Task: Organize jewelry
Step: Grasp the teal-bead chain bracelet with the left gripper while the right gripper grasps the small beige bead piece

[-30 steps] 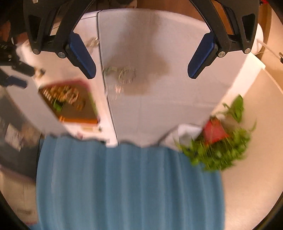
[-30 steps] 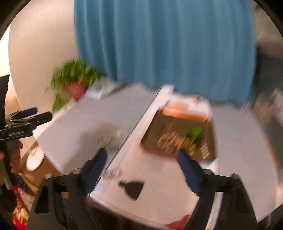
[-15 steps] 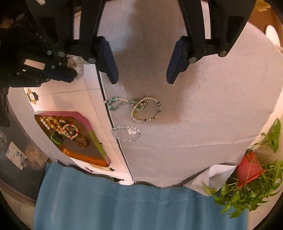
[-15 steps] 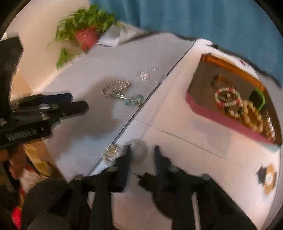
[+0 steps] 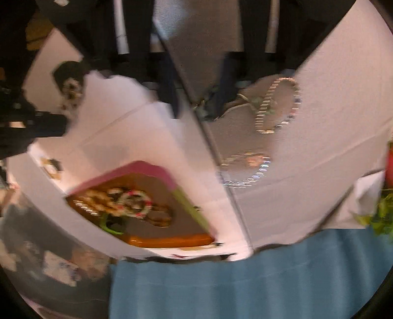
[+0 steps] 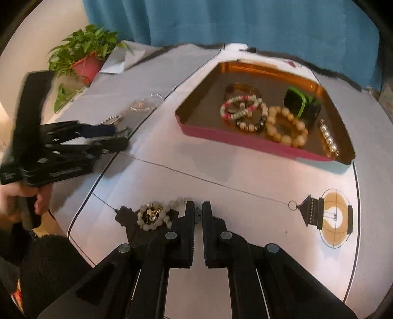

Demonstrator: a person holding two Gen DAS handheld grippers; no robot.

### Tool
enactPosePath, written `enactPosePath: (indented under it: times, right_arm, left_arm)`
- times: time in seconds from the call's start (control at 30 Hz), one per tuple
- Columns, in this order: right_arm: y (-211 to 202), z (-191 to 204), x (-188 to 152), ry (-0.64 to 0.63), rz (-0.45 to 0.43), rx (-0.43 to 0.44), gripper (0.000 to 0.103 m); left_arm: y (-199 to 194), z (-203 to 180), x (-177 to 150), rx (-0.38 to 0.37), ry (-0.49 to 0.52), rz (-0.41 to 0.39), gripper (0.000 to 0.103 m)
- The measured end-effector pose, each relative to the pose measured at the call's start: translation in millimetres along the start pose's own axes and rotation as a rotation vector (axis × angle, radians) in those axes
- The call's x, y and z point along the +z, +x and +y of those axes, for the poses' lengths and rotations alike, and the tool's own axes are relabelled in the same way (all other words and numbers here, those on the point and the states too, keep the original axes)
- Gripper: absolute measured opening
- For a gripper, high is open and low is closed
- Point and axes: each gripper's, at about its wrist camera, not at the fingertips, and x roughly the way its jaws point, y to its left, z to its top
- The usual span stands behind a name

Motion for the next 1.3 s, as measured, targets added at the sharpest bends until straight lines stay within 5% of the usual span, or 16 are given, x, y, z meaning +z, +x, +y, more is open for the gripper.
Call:
enactPosePath:
  times: [0.17, 0.3, 0.4, 0.53, 0.57, 0.63, 0.67, 0.77, 0.83, 0.9, 1.03, 1.1, 1.2, 1.3]
  right_arm:
    - [-7, 1, -4, -0.019, -0.022, -0.001, 0.007]
    - [-11, -1, -7, -0.044, -0.024, -0.051, 0.006]
    - [-20, -20, -15, 0.022, -0.037, -0.085, 0.006]
    - [-29, -42, -26, 0.123, -0.071, -0.077, 0.006]
    - [-32, -44, -28, 0.144, -0.074, -0.049, 0.006]
    - [-33, -45, -30, 0.159, -0.066, -0.014, 0.008]
    - [-35, -45, -32, 0.157, -0.065, -0.01, 0.008]
    - [-37, -46, -33, 0.149, -0.075, -0.012, 0.008]
    - [-35, -44, -34, 0.127, -0.077, -0.016, 0.008]
    - [-32, -39, -32, 0.082, -0.073, -0.037, 0.008]
    - [-29, -20, -29, -0.045, -0.059, -0.098, 0.006]
    - [-30, -19, -29, -0.049, -0.059, -0.091, 0.006]
    - [-55, -28, -29, 0.015, -0.148, -0.04, 0.006]
    - [-85, -34, -28, -0.006, -0.232, -0.028, 0.006]
  left_arm:
    - [-2, 12, 0, -0.011, -0.134, 0.022, 0.008]
    - [-31, 11, -8, -0.216, -0.275, -0.036, 0.007]
    - [-48, -1, -17, -0.189, -0.254, -0.054, 0.007]
    - [-31, -3, -29, -0.111, -0.228, 0.038, 0.007]
    - [-27, -3, -32, -0.107, -0.226, 0.058, 0.01]
    - [-31, -4, -31, -0.056, -0.221, 0.047, 0.033]
    - [-31, -5, -30, -0.011, -0.213, 0.043, 0.054]
    - [-29, -6, -31, 0.007, -0.181, 0.025, 0.06]
    - [-24, -7, -31, 0.0, -0.169, 0.026, 0.052]
    - [-23, -7, -30, 0.015, -0.168, 0.026, 0.003]
    - [-23, 9, -31, -0.052, -0.256, 0.025, 0.003]
    - [-25, 16, -30, -0.157, -0.353, 0.039, 0.003]
    - [-62, 7, -17, -0.335, -0.419, -0.079, 0.003]
    - [-95, -11, -1, -0.412, -0.392, -0.169, 0.003]
